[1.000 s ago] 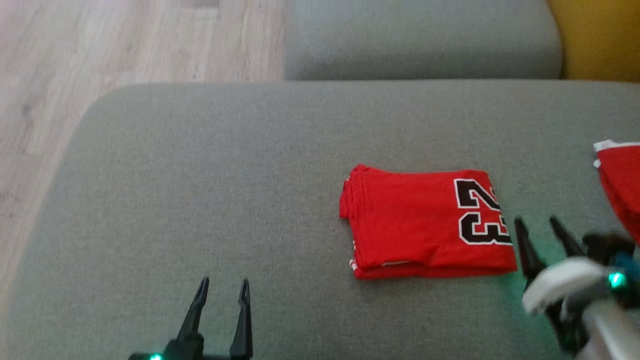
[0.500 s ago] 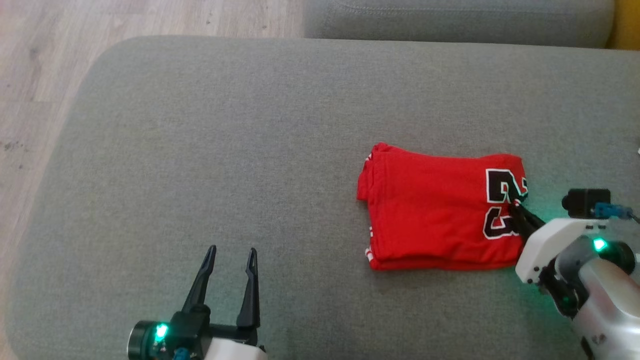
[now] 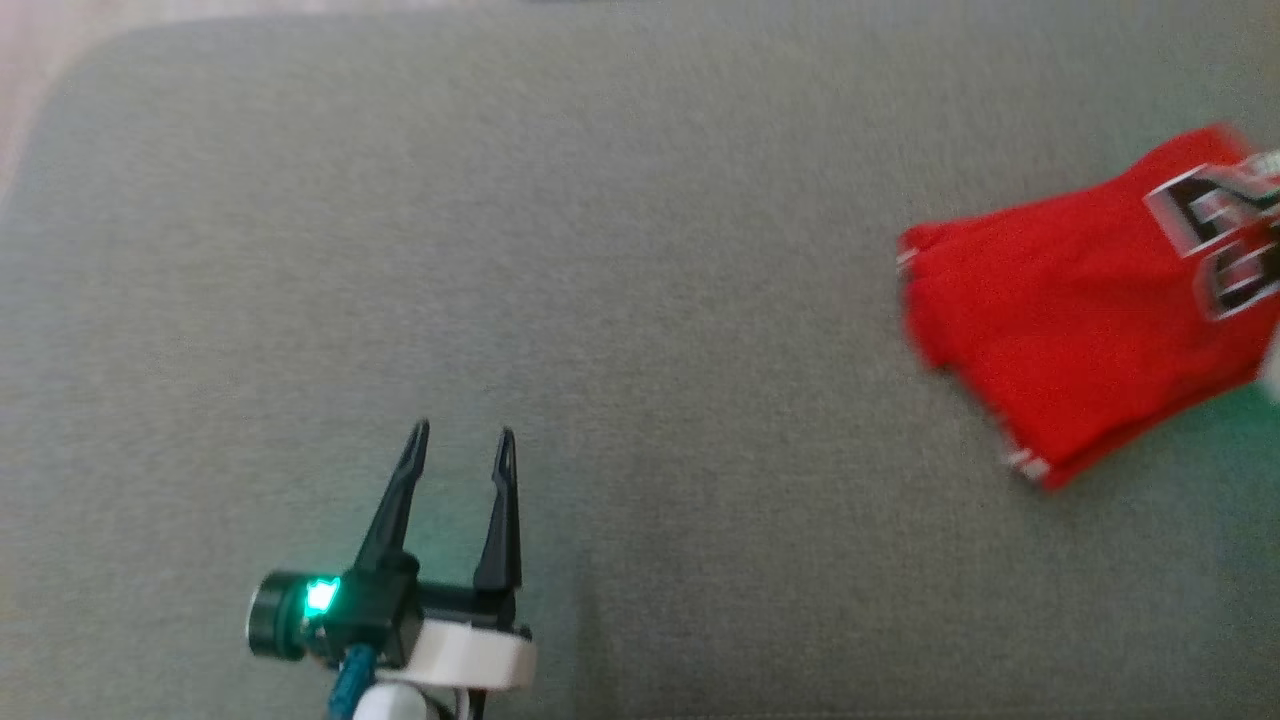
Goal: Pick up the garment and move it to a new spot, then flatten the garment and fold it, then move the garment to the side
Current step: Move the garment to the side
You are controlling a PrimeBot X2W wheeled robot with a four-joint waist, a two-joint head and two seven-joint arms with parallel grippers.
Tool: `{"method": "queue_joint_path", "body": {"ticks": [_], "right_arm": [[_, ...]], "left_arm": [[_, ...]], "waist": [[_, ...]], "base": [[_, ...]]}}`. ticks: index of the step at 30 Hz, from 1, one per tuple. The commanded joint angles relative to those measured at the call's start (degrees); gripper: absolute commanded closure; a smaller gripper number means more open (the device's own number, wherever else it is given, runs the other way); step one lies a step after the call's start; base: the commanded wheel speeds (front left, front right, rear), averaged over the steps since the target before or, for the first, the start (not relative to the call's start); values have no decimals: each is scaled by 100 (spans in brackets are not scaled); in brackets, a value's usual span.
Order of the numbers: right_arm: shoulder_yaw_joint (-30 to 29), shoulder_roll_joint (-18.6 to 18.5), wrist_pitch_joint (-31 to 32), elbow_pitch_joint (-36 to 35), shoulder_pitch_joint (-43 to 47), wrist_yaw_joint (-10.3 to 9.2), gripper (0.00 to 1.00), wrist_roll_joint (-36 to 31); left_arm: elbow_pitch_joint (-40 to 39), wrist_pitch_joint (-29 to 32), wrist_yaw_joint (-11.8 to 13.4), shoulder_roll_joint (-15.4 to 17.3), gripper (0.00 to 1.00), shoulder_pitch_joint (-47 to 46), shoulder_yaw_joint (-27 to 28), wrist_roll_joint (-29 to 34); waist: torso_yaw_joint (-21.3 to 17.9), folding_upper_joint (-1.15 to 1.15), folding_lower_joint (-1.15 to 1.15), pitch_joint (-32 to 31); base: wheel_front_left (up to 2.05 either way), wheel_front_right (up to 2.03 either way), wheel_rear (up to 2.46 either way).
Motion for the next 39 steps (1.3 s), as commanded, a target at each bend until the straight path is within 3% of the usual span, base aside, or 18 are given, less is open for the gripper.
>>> {"method": "queue_joint_path", "body": {"ticks": [1,8,11,12,13,16,19,26,30,35,36,39], "right_arm": [[31,-478,-65,-19,-206,37,100,12],[-176,-1444,-99,243,-679,37,100,155],[-256,-1609,-120,342,-734,37,100,192],[-305,-1657,-124,409,-751,37,68,215],[-351,-1684,-107,493,-761,37,0,232],[-396,-1625,-206,607,-762,37,0,141],[-465,-1303,-508,562,-641,37,0,121],[-613,15,-1466,247,490,37,0,258],[-726,855,-1683,-52,1265,37,0,-21],[-1603,1746,-1699,-1576,2299,37,0,-1235],[-1997,2223,-1699,-2240,2858,37,0,-1818],[-2217,2791,-1700,-2866,3595,37,0,-2488]], "left_arm": [[-207,-55,9,-32,0,-253,122,-15],[-288,-55,58,-32,0,-592,-58,-302],[-326,-55,84,-32,0,-665,-101,-496],[-325,-55,101,-32,0,-703,-118,-557],[-316,-55,124,-32,0,-743,-130,-602],[-363,-55,226,-32,0,-830,-93,-866],[-410,-55,253,-32,0,-846,-80,-1020],[-315,-55,225,-32,0,-460,-25,-1227],[-203,-55,212,-32,0,-97,46,-1108],[0,-55,227,-32,0,189,204,-804],[94,-55,198,-32,0,279,256,-701],[155,-55,136,-32,0,375,304,-597]], "waist": [[-256,0,-1,358],[-406,0,-1,726],[-401,0,-1,758],[-391,0,-1,759],[-375,0,-1,750],[-310,0,-1,626],[-218,0,-1,349],[12,0,-1,-810],[51,0,-1,-1442],[68,0,-1,-1838],[65,0,-1,-1966],[86,0,-1,-2139]], "base": [[0,0,0],[0,0,0],[0,0,0],[0,0,0],[0,0,0],[0,0,0],[0,0,0],[0,0,0],[0,0,0],[0,0,0],[0,0,0],[0,0,0]]}}
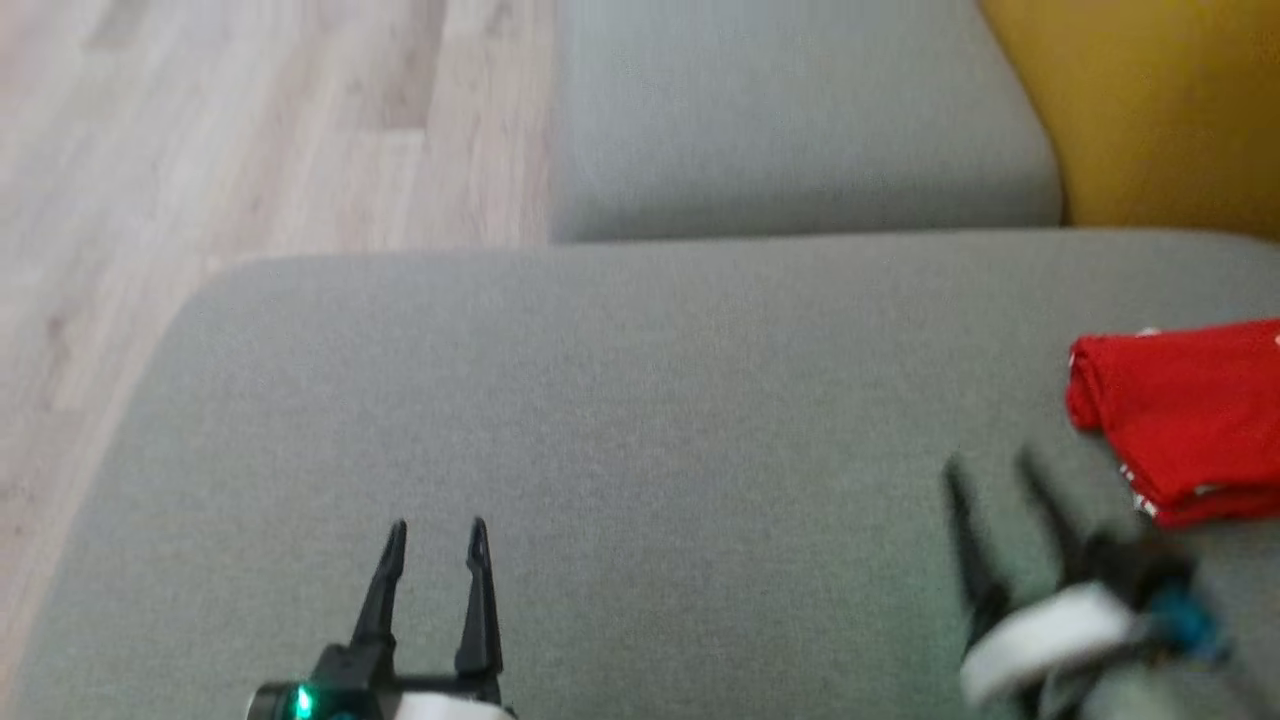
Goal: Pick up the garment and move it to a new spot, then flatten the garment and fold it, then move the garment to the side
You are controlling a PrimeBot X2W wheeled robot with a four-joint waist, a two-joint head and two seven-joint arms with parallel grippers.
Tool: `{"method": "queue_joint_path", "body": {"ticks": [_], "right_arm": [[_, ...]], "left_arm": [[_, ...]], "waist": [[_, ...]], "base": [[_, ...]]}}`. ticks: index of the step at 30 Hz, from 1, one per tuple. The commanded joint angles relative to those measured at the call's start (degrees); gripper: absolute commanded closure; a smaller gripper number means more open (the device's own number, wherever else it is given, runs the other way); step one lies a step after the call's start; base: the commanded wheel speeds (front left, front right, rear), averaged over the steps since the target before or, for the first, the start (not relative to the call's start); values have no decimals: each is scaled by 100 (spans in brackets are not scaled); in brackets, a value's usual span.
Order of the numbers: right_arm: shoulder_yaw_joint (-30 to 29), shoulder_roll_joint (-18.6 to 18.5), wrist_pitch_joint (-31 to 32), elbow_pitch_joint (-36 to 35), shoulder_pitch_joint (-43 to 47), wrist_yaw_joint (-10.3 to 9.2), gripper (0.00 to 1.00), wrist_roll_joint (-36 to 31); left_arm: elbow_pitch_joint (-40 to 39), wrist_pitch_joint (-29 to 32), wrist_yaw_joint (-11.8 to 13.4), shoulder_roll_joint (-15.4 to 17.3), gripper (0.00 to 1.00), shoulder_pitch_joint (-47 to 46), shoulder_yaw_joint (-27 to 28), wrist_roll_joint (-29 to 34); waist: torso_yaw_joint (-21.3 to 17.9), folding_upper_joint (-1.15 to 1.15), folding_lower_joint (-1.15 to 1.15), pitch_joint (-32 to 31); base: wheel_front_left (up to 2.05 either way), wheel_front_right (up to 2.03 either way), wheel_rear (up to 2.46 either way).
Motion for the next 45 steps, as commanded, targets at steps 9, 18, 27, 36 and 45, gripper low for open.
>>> {"method": "queue_joint_path", "body": {"ticks": [9,18,27,36,45], "right_arm": [[-335,484,-62,-646,734,37,0,-673],[-371,565,-62,-683,836,37,0,-864],[-536,614,68,-196,1080,-1,100,-634],[-611,612,216,-247,973,2,100,-13],[-694,610,379,-297,849,5,100,678]], "left_arm": [[-190,-55,-22,-17,0,119,328,244],[-134,-55,-21,-17,0,150,366,340],[283,56,-55,4,100,470,171,239],[288,178,-168,39,100,353,301,-398],[304,313,-300,67,100,220,446,-1093]], "waist": [[29,0,2,-326],[36,0,2,-312],[22,0,3,-280],[4,0,3,-207],[-15,0,3,-126]], "base": [[0,0,0],[0,0,0],[0,0,0],[0,0,0],[0,0,0]]}}
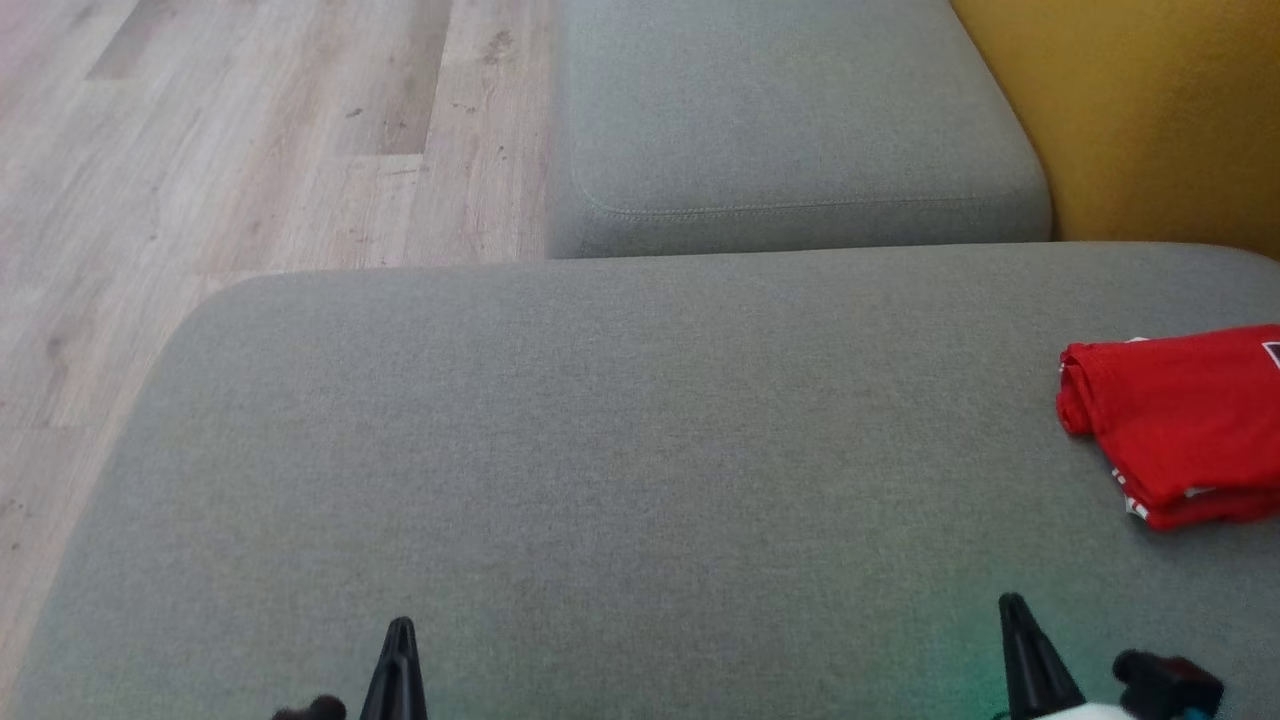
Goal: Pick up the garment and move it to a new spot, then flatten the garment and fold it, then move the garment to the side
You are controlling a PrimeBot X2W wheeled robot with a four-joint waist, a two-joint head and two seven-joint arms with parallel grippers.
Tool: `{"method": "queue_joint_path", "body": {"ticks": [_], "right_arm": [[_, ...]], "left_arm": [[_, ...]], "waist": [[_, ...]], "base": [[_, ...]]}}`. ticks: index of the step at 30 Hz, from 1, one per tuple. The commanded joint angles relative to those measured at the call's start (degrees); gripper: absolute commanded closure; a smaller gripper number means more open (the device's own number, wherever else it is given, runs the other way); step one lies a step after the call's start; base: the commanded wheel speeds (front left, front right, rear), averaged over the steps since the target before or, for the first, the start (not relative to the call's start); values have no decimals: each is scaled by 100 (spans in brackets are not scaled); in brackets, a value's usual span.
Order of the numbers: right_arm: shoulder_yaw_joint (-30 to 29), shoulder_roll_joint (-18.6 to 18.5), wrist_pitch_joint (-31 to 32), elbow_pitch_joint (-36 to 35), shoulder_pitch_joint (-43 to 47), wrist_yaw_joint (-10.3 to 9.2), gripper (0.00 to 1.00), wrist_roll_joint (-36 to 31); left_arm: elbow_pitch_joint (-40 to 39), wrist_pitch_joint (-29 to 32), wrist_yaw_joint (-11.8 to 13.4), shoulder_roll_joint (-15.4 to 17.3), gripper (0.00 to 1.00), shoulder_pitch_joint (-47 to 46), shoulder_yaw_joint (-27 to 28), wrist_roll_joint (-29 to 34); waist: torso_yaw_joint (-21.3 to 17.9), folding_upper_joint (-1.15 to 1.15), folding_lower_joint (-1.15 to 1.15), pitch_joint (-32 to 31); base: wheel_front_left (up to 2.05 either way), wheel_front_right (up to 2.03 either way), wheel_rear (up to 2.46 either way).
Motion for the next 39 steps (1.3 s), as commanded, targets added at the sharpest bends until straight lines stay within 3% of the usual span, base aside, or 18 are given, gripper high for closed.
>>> {"method": "queue_joint_path", "body": {"ticks": [1,39], "right_arm": [[-50,-10,28,-226,-361,7,100,189],[-371,-16,642,-400,-833,19,100,2737]], "left_arm": [[-168,38,-45,38,100,-349,124,-177],[-202,583,-513,92,100,-801,731,-2690]], "waist": [[-3,0,0,13],[-74,0,-1,313]], "base": [[0,0,0],[0,0,0]]}}
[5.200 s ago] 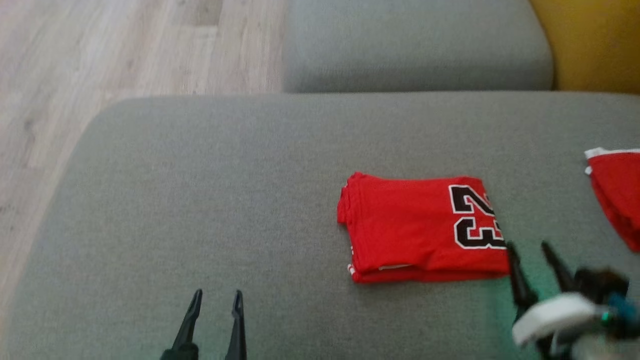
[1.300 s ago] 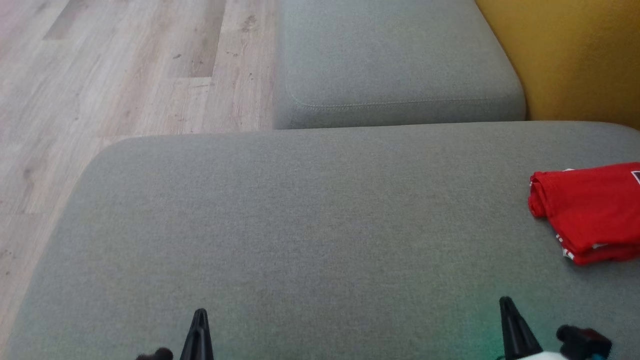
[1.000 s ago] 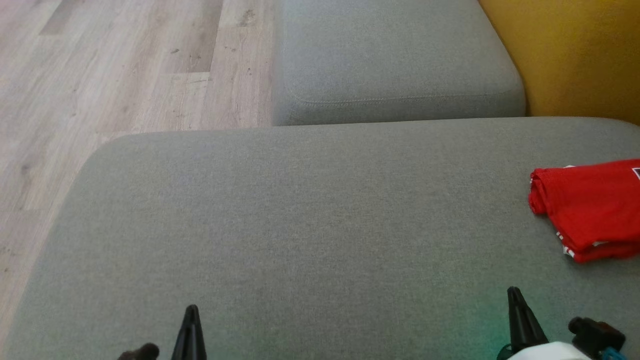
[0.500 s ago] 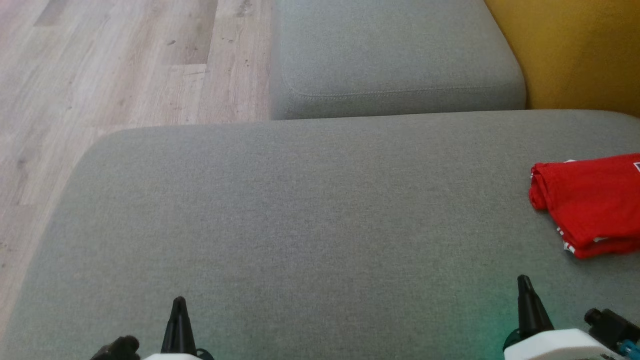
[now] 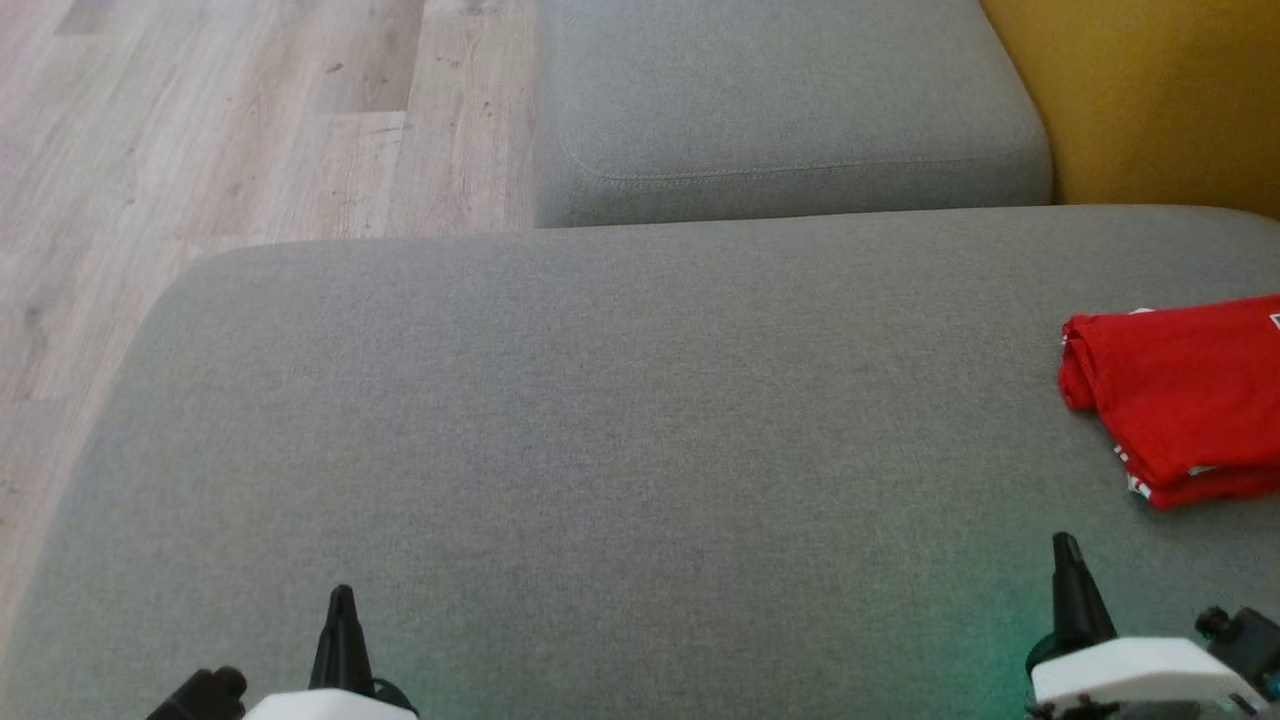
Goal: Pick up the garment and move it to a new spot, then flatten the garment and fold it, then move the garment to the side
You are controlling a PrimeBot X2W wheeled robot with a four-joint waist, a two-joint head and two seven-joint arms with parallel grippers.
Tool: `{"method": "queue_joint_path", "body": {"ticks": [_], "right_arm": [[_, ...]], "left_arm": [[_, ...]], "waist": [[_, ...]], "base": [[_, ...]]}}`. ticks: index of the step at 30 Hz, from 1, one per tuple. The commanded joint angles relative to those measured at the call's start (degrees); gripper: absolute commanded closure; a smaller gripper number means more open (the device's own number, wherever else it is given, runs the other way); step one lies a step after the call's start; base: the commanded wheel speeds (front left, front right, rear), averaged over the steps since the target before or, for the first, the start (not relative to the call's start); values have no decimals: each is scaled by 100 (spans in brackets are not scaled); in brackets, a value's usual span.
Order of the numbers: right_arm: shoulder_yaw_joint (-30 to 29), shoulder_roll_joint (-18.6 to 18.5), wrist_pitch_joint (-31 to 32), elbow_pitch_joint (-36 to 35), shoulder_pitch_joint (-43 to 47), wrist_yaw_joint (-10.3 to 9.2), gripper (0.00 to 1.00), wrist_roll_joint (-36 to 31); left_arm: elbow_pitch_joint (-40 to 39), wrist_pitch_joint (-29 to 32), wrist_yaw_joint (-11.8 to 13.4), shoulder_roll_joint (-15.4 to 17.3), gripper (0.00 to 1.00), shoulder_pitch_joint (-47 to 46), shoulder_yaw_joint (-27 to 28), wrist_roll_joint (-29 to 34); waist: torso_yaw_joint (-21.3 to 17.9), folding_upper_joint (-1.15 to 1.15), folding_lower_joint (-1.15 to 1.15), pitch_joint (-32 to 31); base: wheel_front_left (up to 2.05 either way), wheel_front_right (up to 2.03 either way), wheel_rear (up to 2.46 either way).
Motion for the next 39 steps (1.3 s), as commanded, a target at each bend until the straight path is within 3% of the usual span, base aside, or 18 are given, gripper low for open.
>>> {"method": "queue_joint_path", "body": {"ticks": [1,39], "right_arm": [[-1,-20,36,-224,-384,19,100,208],[-331,-27,667,-401,-869,31,100,2826]], "left_arm": [[-192,44,-63,68,100,-391,189,-188],[-218,663,-541,71,100,-860,886,-2708]], "waist": [[-4,0,0,15],[-77,0,-1,322]], "base": [[0,0,0],[0,0,0]]}}
